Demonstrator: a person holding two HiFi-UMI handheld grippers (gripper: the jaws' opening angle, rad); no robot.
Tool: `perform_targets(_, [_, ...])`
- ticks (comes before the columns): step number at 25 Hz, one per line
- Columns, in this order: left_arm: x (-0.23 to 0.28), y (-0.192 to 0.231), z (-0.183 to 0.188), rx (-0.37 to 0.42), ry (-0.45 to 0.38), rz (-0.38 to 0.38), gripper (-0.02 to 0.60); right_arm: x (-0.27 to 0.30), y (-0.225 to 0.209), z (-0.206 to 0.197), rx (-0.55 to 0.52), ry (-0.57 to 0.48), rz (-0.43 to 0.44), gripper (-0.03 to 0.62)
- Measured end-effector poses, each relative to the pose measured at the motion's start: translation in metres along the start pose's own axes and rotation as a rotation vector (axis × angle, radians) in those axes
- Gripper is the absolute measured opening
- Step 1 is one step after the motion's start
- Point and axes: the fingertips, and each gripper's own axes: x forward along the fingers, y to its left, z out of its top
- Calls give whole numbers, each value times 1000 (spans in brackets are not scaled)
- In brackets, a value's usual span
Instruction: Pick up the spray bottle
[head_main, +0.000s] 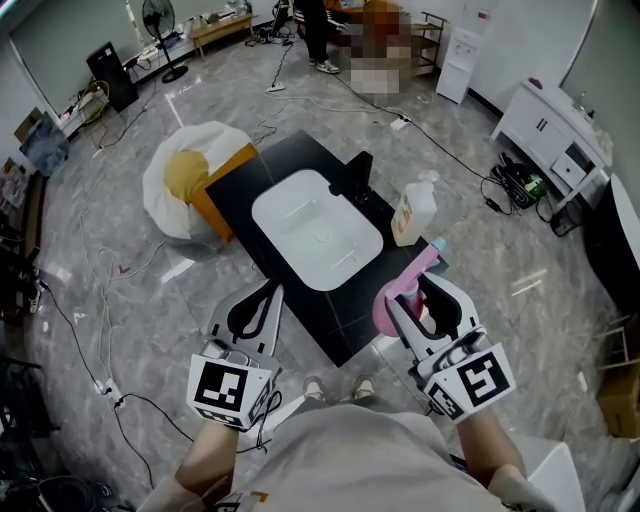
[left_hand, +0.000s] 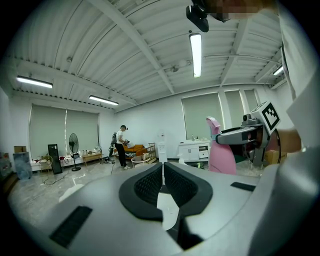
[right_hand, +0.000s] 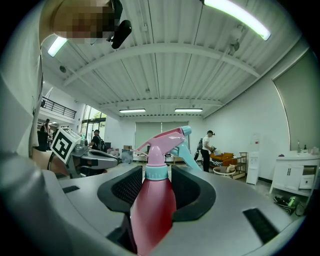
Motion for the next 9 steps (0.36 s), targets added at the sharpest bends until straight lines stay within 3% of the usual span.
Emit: perform_targets(9, [4,-7,2,2,-8,-25,28,-4,-8,-3,-4,14,-23,207])
